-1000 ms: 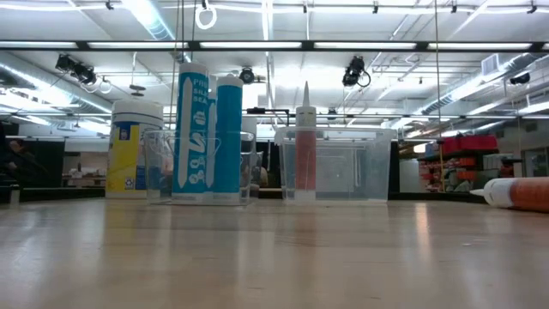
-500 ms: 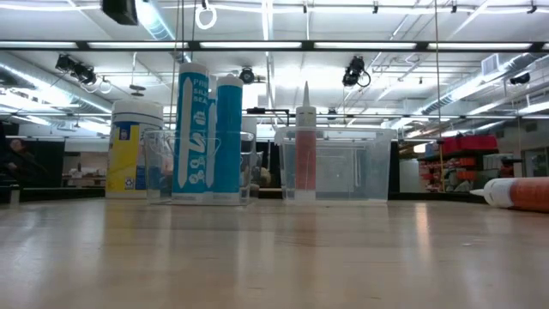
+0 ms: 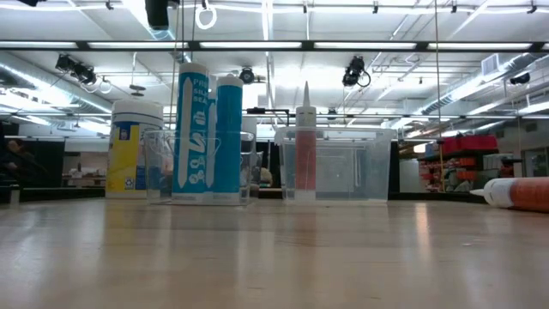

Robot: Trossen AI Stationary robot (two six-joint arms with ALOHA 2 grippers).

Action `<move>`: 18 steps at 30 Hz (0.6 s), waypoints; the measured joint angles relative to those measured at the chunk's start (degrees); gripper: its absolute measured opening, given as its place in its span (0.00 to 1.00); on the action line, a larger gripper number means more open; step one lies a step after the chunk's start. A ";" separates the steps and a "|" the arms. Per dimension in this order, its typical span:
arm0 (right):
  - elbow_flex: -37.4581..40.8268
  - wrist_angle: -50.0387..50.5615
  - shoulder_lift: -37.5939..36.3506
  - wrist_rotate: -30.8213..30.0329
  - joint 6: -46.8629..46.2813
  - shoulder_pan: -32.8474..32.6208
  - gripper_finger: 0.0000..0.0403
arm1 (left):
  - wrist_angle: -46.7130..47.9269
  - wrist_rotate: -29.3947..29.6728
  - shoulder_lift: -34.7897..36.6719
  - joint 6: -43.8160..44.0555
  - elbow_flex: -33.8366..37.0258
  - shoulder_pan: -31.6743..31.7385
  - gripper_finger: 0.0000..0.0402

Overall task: Pick & place silicon tubes, Sealant and Lysol wipes
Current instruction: Put the bottom orange sealant into the right transparent bin

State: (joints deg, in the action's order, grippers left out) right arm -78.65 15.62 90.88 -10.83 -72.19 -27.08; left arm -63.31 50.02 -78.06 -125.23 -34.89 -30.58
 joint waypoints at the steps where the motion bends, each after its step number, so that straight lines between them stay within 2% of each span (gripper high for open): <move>1: 0.00 0.00 0.01 0.06 0.01 0.18 0.50 | -0.02 -0.22 0.00 0.04 0.00 0.31 0.79; 9: 0.00 -0.41 0.58 3.20 -0.58 1.82 0.50 | -0.63 -0.84 0.00 0.25 0.00 3.08 0.79; 14: 0.00 -0.77 1.99 6.98 -0.38 2.72 0.50 | -0.59 -1.72 0.00 4.59 0.00 4.67 0.79; 18: 0.00 -2.18 2.79 7.77 0.47 3.12 0.50 | -0.14 -0.54 0.02 6.31 0.02 5.85 0.79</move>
State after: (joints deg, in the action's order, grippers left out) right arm -78.65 13.44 93.67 -3.06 -71.72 -23.97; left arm -63.45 49.49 -78.04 -118.92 -34.87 -24.73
